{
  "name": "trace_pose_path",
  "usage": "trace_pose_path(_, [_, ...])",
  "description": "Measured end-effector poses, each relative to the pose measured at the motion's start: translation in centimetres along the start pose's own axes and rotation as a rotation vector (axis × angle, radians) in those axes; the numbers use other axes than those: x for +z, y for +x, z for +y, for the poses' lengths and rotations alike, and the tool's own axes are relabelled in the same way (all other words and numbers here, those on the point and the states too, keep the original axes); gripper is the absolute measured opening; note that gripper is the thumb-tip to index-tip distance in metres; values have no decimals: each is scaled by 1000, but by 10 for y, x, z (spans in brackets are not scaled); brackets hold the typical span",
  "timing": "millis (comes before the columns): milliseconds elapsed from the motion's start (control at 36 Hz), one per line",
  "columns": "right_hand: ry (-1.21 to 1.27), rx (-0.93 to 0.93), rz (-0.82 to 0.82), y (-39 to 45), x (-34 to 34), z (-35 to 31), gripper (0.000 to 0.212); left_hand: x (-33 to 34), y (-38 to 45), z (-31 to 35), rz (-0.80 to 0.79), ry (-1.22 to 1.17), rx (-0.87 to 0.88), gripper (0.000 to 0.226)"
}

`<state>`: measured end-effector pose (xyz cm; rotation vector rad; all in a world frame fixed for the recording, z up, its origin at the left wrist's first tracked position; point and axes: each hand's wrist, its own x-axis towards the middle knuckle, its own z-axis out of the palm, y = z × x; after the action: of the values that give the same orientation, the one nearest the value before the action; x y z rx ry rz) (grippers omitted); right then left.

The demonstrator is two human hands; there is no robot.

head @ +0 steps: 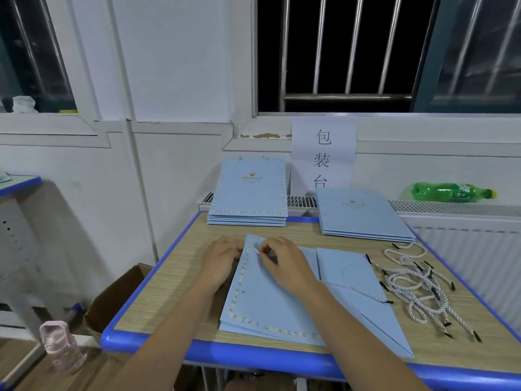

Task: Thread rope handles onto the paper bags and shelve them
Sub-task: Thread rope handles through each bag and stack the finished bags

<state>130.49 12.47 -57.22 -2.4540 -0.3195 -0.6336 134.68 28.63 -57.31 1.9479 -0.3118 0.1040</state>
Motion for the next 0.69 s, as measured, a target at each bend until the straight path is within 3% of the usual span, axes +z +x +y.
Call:
trace_pose_path(83, [-44,-7,-51,0,0,0,12,0,-3,5,38,-53,-53,19])
trace_pose_path(222, [-21,22,-73,-1,-1,-3,15,3,-6,6,-60,171,142,43])
trace_pose_path(333, [127,101,-62,-2,-2,-5,15,4,-4,5,-54,211,127,39])
trace_pose_path(417, [230,139,-42,-2,-4,-8,17,2,-2,4,-82,242,83,21])
trace_pose_path(500, [293,150,-30,-4,-7,-10,18,3,-1,4,-78,237,37,34])
trace_pose_path(694, [93,126,-70,-3,-19,-10,7,3,-1,7,-64,227,-12,45])
